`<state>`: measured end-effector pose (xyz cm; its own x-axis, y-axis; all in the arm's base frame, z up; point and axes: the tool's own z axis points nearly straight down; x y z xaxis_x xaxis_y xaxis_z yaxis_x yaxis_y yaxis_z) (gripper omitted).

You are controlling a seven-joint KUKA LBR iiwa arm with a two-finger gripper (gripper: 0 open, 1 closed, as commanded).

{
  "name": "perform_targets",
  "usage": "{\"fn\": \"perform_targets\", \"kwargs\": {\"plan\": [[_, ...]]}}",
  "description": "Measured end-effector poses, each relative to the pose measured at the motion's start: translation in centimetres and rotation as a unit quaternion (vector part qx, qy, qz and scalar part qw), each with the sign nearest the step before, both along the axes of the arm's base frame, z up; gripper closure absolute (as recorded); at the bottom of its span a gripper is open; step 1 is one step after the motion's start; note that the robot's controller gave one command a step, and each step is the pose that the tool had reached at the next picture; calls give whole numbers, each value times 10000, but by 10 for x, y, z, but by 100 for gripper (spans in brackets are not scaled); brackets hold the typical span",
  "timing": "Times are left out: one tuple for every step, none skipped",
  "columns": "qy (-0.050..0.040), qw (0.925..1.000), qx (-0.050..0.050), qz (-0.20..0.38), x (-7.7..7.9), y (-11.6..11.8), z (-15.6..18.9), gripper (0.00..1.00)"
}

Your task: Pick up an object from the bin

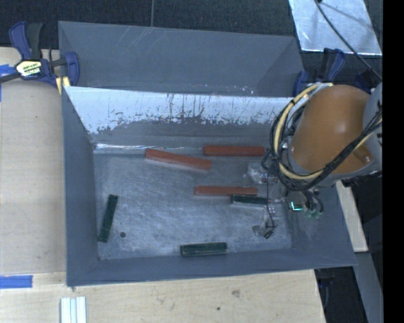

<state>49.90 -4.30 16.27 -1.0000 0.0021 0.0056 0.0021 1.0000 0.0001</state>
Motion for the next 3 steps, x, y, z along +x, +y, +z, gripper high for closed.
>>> {"fn": "perform_targets", "kwargs": {"plan": [[-36,9985,6,555,65,27,-96,0],[-63,9985,-1,550,66,26,-92,100],[-88,9989,-14,466,54,-13,41,100]]}}
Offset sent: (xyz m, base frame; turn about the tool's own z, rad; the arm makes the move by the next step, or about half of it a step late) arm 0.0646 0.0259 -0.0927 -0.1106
